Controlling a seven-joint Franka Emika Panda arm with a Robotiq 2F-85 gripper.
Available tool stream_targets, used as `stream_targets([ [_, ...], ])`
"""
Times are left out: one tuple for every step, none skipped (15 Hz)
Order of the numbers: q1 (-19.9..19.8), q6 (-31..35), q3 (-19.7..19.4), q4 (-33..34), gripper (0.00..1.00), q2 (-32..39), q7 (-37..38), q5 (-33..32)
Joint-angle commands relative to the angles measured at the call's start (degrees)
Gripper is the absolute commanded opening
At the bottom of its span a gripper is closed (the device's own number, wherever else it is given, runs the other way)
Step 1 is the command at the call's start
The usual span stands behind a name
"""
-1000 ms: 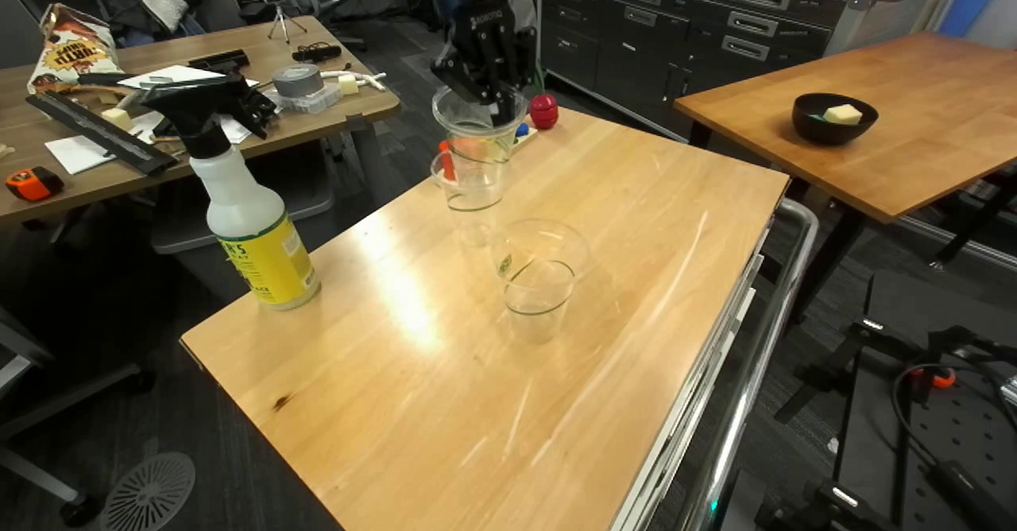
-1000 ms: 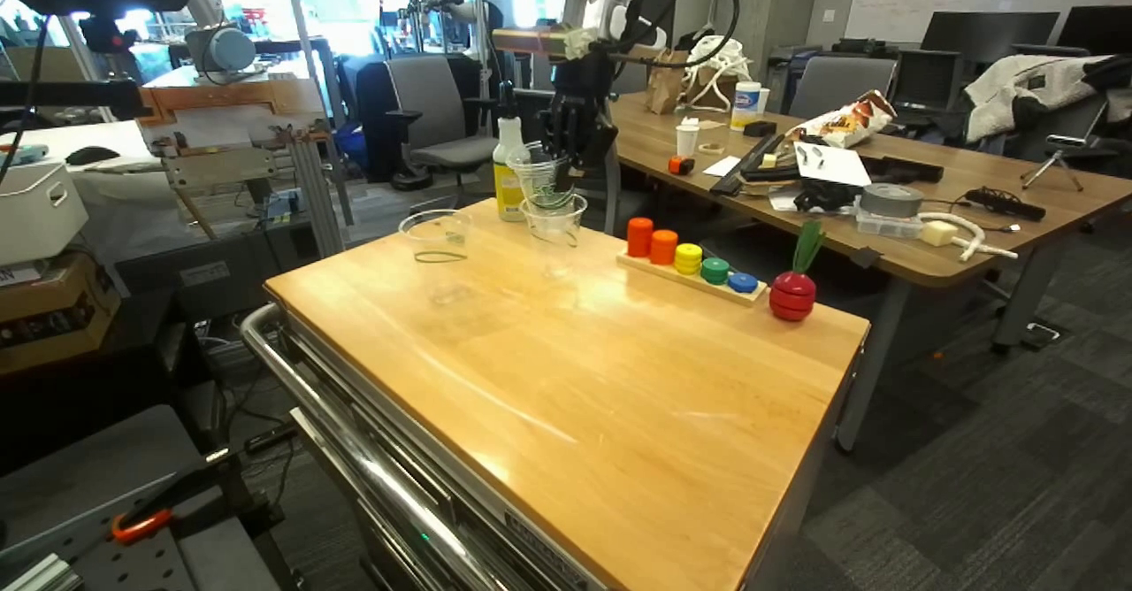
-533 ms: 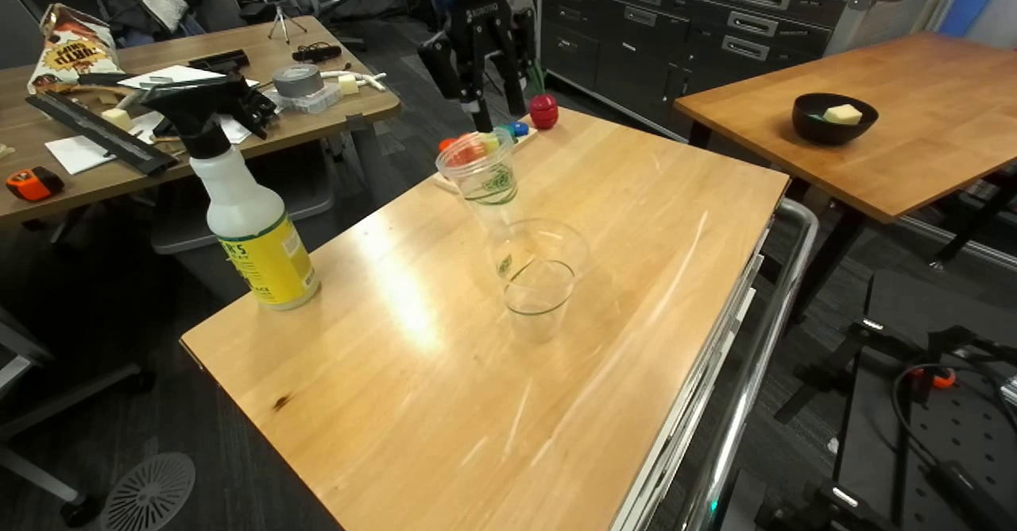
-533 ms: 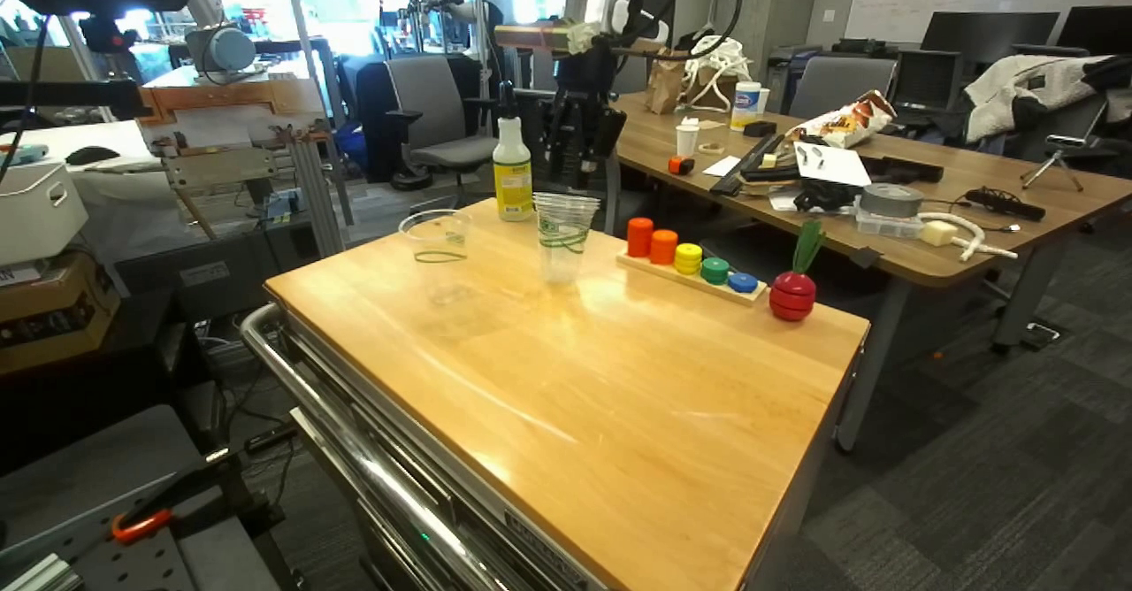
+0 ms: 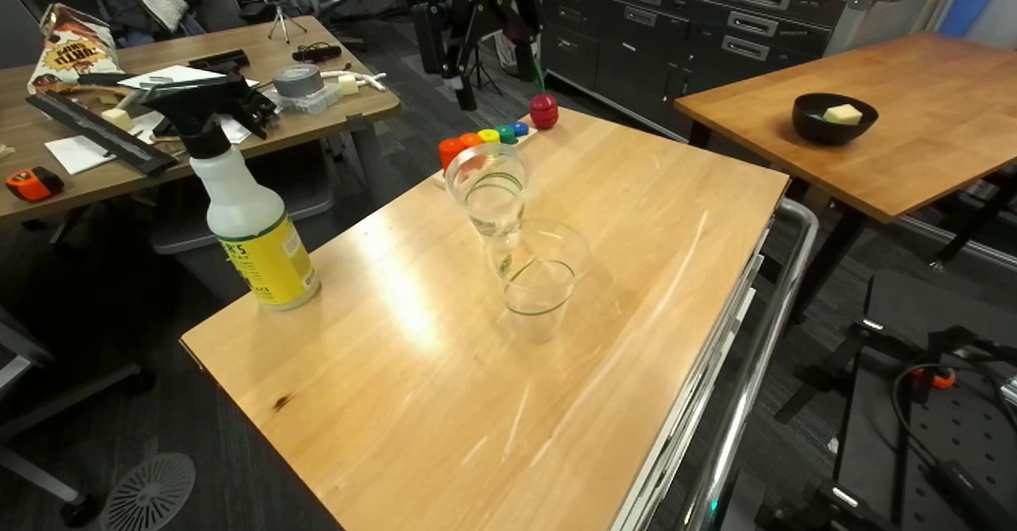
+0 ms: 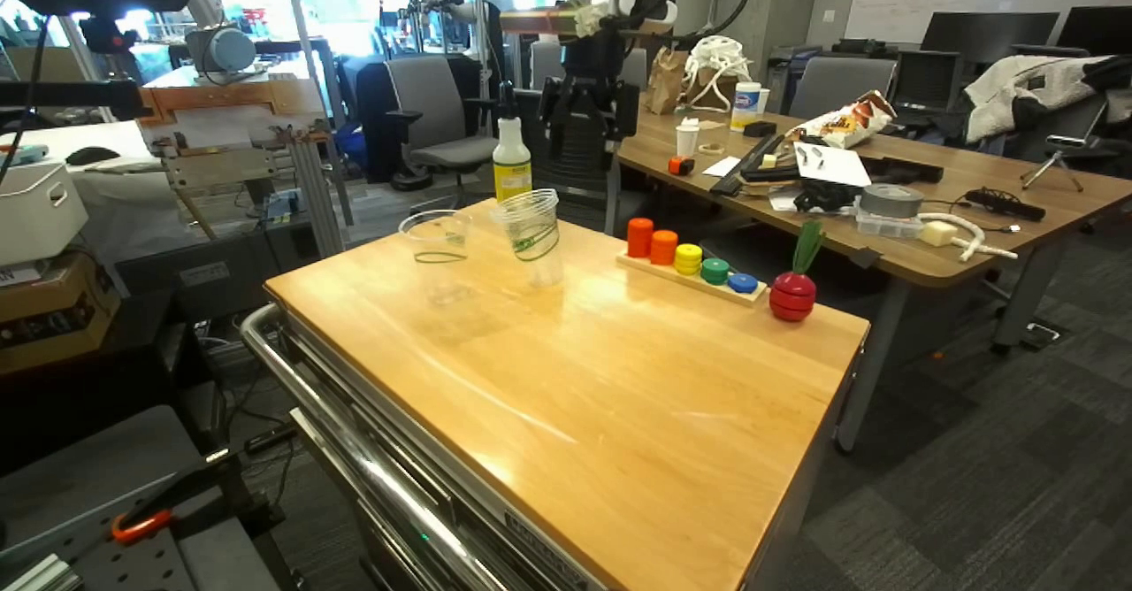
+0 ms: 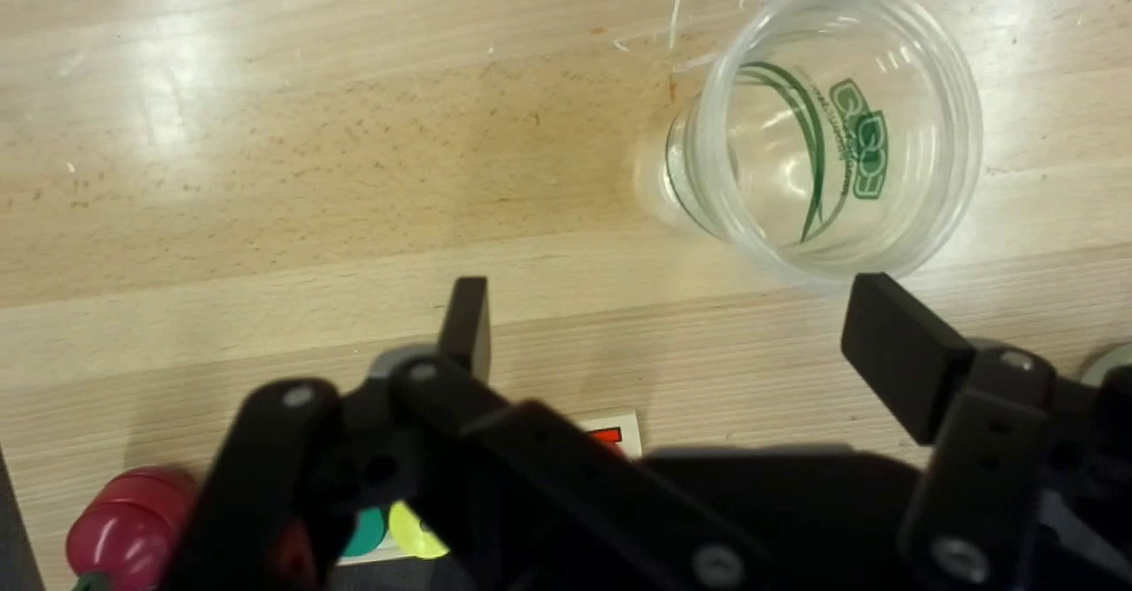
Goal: Stack the four clear cups together
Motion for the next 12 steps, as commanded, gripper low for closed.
stream_targets([
  [-0.1,-0.6,-0.6,-2.4,1.0,-2.2,0.4,-0.8],
  [-0.2,-0.6,-0.7,-2.6,1.0,-2.2,0.4,-0.8],
  [-0.2,-0.6,-0.7,-2.8,1.0,-2.3,0.4,-0.8],
  [-0.2,-0.7,-0.8,-3.0,1.0,-2.3,0.4,-0.8],
  [-0.3,-0.8,-0.7,-3.1,1.0,-2.4,0.3,-0.8],
  [-0.3,-1.0,-0.7,-3.2,1.0,-2.5,0.1,-0.8],
  [-0.4,-1.4,-0.7,-3.4,1.0,-2.6,0.0,-0.7],
  [-0.4,-1.6,-0.7,-3.7,1.0,-2.7,0.0,-0.7],
  [-0.5,-1.9,-0.7,-4.1,1.0,-3.0,-0.1,-0.6],
  [-0.6,-1.9,-0.7,-4.6,1.0,-3.3,-0.2,-0.6],
  [-0.6,-1.9,-0.7,-5.3,1.0,-3.6,-0.2,-0.6],
  [-0.7,-2.1,-0.7,-5.7,1.0,-3.9,-0.3,-0.4],
])
